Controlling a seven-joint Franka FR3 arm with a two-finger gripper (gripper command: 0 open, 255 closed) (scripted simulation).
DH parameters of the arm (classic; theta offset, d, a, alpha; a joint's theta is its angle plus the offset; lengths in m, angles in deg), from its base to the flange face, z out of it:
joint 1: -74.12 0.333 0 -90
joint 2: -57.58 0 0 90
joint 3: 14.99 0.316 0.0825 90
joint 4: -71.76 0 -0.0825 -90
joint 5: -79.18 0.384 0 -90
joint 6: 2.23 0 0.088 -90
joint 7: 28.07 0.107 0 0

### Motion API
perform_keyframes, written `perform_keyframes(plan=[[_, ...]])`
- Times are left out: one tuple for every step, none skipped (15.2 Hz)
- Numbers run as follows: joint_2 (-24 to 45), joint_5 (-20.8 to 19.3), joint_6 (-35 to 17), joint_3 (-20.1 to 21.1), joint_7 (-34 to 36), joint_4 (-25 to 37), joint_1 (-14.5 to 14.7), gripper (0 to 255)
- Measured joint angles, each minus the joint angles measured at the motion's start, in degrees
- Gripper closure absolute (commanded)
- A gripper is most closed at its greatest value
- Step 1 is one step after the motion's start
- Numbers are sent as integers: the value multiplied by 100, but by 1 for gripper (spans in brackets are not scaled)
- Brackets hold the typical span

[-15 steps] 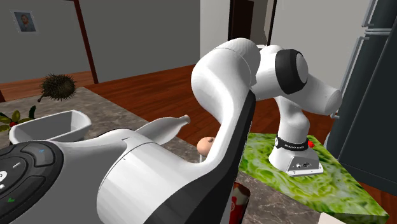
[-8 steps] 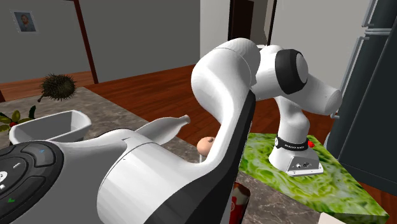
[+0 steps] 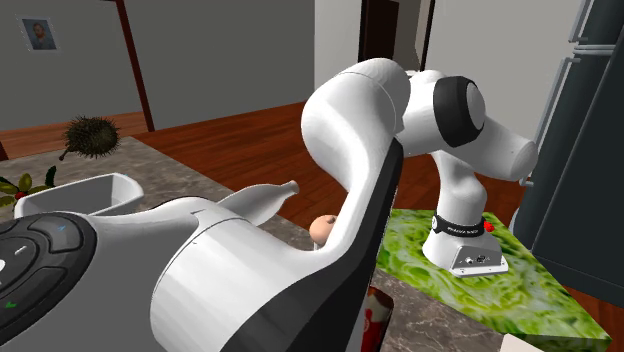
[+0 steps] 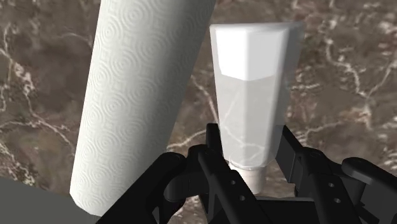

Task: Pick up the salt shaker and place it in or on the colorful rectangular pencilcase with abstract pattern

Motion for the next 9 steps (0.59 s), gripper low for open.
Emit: perform_keyframes(plan=[[-7,9,61,4,-18,61,16,255],[-91,22,79,22,-15,-12,-14,255],[-60,30,169,18,-49,129,25,255],[-61,39,240,22,-66,205,49,255],[-52,46,310,22,-92,295,71,255],[-139,60,330,39,-97,219,32,255],[-167,69,377,45,-110,246,33,255],[-156,76,463,44,-138,355,63,255],[-152,83,543,45,-156,448,94,255]])
